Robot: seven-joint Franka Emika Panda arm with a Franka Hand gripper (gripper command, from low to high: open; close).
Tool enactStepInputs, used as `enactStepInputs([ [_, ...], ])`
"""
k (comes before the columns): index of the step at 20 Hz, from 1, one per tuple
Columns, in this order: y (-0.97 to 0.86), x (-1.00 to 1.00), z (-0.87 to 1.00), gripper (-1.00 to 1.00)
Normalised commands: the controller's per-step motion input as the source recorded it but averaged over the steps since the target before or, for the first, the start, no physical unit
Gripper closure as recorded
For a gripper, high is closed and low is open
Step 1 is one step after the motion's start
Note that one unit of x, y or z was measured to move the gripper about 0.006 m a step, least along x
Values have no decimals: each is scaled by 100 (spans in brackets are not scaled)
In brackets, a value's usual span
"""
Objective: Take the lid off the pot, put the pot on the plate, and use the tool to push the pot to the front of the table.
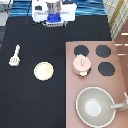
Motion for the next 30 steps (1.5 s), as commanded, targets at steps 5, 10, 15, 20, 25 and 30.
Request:
enactStepInputs([
  [5, 64, 44, 49, -100],
  [10, 76, 74, 79, -100],
  [15, 62, 95, 73, -100],
  [20, 48, 100, 43, -100],
  [25, 50, 100, 7, -100],
  [30, 56, 96, -14, -100],
])
